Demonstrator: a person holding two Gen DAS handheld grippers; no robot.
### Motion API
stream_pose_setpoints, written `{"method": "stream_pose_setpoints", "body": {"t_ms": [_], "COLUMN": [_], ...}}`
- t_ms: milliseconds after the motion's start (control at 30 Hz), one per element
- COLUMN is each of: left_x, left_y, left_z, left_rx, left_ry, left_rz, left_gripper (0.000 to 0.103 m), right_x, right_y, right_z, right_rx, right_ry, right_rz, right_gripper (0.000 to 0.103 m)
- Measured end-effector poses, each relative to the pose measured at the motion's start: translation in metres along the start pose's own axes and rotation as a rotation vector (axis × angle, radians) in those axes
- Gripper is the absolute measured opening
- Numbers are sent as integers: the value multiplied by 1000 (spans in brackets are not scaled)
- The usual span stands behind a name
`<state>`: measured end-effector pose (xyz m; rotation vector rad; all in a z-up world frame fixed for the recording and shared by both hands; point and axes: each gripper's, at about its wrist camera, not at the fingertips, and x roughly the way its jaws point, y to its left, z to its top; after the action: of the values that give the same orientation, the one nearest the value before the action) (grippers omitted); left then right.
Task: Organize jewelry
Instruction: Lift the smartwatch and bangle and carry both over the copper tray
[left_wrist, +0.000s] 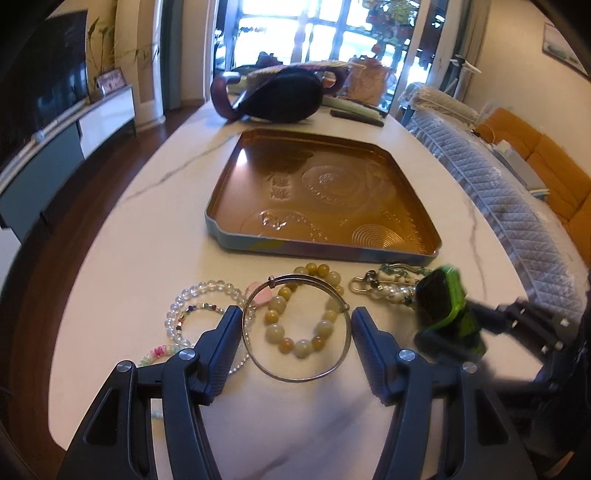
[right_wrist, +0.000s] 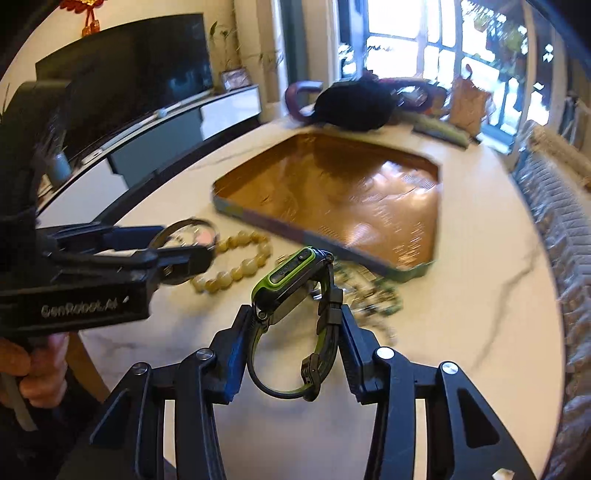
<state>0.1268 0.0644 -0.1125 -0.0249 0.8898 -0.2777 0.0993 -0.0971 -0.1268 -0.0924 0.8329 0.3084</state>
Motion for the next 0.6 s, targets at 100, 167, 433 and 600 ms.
{"method": "stream_pose_setpoints", "body": {"t_ms": [100,167,433,600], "left_x": [-5,-8,-29,-25], "left_y": [-8,-12,-27,-27], "left_z": [-3,-5,1,1], "left_rx": [10,5,29,-12], "left_ry": [-15,-19,-134,-104], "left_rz": [32,33,134,92], "left_gripper": [61,61,61,61], "right_x": [-7,-12,-28,-35], "right_y": [-6,-7,-4,-9], "right_z": [0,-2,0,4], "right_rx": [28,35,-66,-48], "right_ry": [-10,-13,-86,-101], "right_rz": [-23,-33,-115,-109], "right_gripper": [42,42,42,42]}}
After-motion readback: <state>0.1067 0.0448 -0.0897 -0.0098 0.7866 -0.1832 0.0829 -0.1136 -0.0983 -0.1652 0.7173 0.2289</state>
